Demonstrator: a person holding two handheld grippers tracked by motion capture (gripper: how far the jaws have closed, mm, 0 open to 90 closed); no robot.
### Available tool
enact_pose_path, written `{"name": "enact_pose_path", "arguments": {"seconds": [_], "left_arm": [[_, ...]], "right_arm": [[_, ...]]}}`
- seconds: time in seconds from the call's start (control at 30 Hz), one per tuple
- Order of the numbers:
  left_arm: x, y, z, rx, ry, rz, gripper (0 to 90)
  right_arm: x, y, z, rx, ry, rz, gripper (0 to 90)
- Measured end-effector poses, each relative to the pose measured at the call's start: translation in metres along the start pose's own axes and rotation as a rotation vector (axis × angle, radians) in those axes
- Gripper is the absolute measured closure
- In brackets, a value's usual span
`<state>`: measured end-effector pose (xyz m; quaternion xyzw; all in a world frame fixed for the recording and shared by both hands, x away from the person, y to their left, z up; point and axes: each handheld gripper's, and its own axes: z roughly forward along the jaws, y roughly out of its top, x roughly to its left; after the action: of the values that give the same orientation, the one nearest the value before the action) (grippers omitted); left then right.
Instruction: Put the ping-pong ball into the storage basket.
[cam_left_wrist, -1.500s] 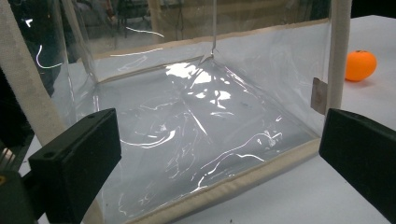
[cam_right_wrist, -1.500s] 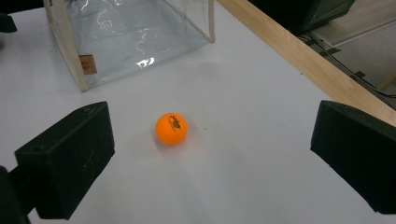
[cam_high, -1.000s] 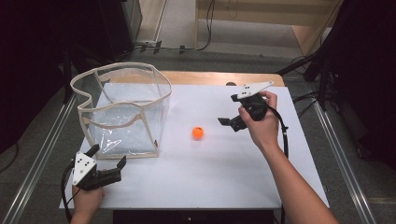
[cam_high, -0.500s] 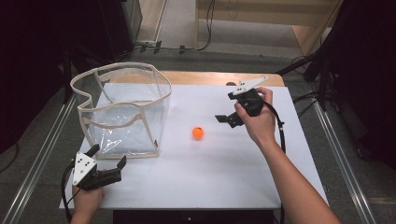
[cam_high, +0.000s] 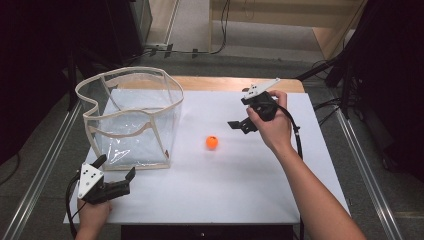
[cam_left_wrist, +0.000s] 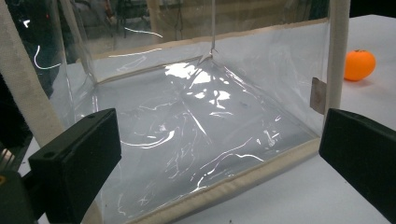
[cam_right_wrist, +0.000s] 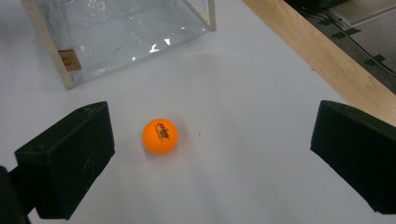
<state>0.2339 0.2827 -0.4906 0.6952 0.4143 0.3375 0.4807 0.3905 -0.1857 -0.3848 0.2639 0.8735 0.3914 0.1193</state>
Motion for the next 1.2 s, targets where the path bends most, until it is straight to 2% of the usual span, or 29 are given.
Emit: {"name": "enact_pose_path", "arguments": {"seconds": [0.37, 0.63, 1.2], "left_arm": [[0.0, 0.0, 0.0, 0.0, 0.0, 0.0, 0.0], [-0.001, 0.0, 0.0, 0.001, 0.001, 0.001, 0.0], [-0.001, 0.0, 0.0, 0.002, -0.001, 0.003, 0.0]], "right_arm": [[-0.005, 0.002, 0.009, 0.039, 0.011, 0.001, 0.0], [-0.003, 0.006, 0.017, 0.08, 0.02, -0.022, 0.0], [-0.001, 0.013, 0.036, 0.161, 0.073, -0.068, 0.0]]}}
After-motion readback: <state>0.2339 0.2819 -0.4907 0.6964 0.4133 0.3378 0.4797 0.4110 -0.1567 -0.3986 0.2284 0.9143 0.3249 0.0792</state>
